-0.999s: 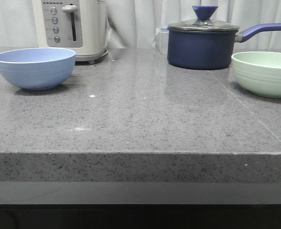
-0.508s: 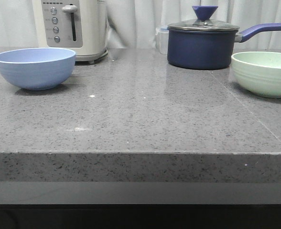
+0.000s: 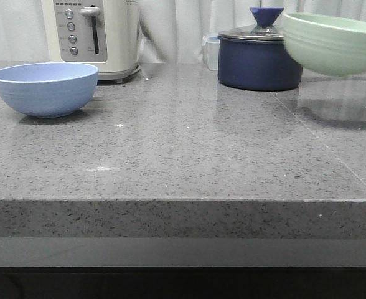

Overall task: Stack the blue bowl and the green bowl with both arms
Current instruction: 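Grasp the pale green bowl rim with the right gripper and lift it, then lower the green bowl onto the table center and release it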

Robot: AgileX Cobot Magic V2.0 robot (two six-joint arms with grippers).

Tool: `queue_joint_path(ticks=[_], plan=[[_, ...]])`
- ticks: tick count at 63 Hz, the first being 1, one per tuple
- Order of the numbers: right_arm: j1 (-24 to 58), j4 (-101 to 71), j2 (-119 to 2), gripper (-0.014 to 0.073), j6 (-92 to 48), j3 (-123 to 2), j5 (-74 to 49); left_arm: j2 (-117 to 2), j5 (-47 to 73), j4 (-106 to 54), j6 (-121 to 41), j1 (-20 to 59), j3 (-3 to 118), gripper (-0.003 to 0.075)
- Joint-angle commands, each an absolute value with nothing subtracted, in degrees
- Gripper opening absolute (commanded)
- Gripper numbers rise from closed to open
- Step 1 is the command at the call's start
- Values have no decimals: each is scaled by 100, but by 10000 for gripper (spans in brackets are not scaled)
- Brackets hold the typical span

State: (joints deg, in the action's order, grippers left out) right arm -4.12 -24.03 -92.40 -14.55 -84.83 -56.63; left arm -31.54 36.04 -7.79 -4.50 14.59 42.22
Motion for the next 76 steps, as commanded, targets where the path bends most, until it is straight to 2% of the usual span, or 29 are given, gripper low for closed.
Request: queue_joint_path(ticks=[1,19,31,58,64,76], plan=[[23,-2358,-8968,-54,-1344,-8876,-5499,-3209,3152,-834,-453,1504,4396,511],[1258,-2317,-9428,-54,-1103,-9302,-5244,-3209,3152,-834,-453,1504,4396,511],[1777,-1901,-9887,-54,-667,-9556,-4981,-3209,3152,-834,-453,1504,4396,511],[1895,-1443,-10497,-47,-309,-9741,-4893,-3209,3152,-834,-453,1504,4396,511],[1895,-1437,-10497,-8,-309,-9741,-4893,-3209,3152,-834,-453,1504,4396,511],[1895,-1396,-10497,152,-309,-9741,-4905,-3209,3152,-834,-453,1504,4396,511]])
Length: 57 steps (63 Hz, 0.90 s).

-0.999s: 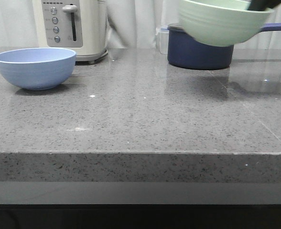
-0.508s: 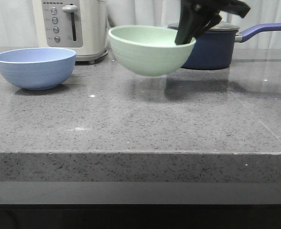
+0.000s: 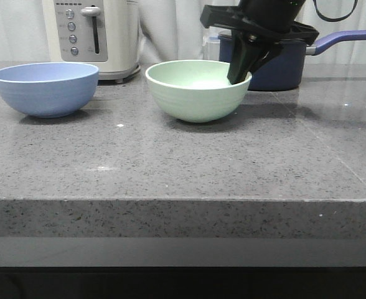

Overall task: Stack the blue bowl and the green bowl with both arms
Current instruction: 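Lower the green bowl onto the table center and release it, then raise the right gripper away from the green bowl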

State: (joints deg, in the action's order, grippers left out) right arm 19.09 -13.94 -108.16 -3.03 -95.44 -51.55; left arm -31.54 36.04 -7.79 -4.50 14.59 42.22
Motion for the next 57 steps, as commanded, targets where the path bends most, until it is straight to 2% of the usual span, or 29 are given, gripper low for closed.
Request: queue_joint_path(ticks=[1,10,16,39,57], plan=[[1895,-1391,-10497,162,-309,-9741,-4905,-3209,3152,-834,-453,1504,4396,511],[1895,-1380,-10497,257,-309,-9747,-4855,-3209,3152,-834,-453,1504,4396,512],[1895,-1380,-10459,286,-309,-9760,-4847,-3209,3152,-834,-453,1504,4396,512],[1895,-1223,-9356,279,-836,-9537,-5279,-3209,3152,-834,-453,1504,4396,511],[1895,-1185,-8079,279,-960,-7857,-4637,-3209,3152,-834,-453,1504,4396,511]])
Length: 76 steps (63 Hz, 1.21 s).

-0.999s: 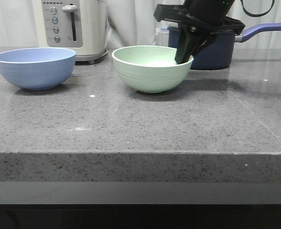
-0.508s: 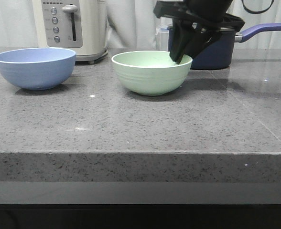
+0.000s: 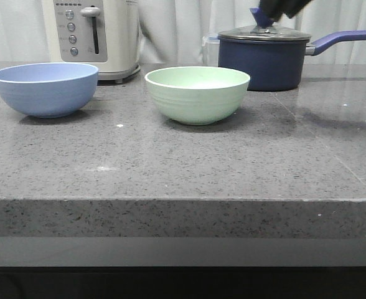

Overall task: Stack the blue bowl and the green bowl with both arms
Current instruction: 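Raise the right gripper away from the green bowl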

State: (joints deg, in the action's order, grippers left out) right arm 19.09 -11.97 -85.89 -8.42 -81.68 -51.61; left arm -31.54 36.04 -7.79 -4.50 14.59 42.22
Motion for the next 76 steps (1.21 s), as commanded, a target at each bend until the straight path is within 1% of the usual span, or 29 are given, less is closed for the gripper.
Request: queue_joint_path(ticks=[1,5,7,16,23,26,38,47,76], plan=[[1895,-1185,-8015,279,-978,-7724,-4568,-3209,3152,-834,-453,1504,4396,511],[1895,-1185,-7858,261,-1092,-7368,-4405,-3209,3152,-834,-453,1504,4396,511],[1895,-1185,-7807,239,-1132,-7202,-4335,-3209,3152,-834,-453,1504,4396,511],[1895,-1191,-7827,66,-1167,-6766,-4143,-3209,3152,-834,-453,1504,4396,511],[1895,-1389,-7903,-38,-1525,-6581,-3952,-3209,3152,-834,-453,1504,4396,511],[1895,-1542,-7938,-64,-1787,-6544,-3864,-3209,3152,-834,-453,1504,4396,511],[1895,-2419,-8187,-63,-2770,-6537,-3632,-3209,3152,-834,-453,1504,4396,511],[1895,-2742,-8413,-63,-3159,-6537,-3398,-3209,3152,-834,-453,1504,4396,511],[1895,-2759,-8576,-63,-3177,-6537,-3140,-3209,3152,-834,-453,1504,4396,511]])
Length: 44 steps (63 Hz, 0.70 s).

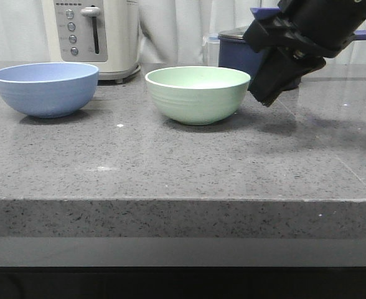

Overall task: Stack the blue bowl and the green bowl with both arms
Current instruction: 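Raise the right gripper away from the green bowl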

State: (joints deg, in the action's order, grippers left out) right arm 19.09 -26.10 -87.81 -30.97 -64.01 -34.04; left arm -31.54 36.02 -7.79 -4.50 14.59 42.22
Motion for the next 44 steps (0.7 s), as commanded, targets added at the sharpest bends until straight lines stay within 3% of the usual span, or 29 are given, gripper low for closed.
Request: queue_joint_path(ticks=[1,24,44], plan=[[1895,-2759,-8576,-63,-3177,-6537,-3140,-3209,3152,-834,-453,1504,4396,511],[1895,-2759,-8576,-63,-3177,-6537,-3185,-3348,3210,-813,-453,1504,4400,511],[1895,-2759,-8576,-63,-3177,-6537,-3185,-5043,3952,-375,-417,1292,5405,511]])
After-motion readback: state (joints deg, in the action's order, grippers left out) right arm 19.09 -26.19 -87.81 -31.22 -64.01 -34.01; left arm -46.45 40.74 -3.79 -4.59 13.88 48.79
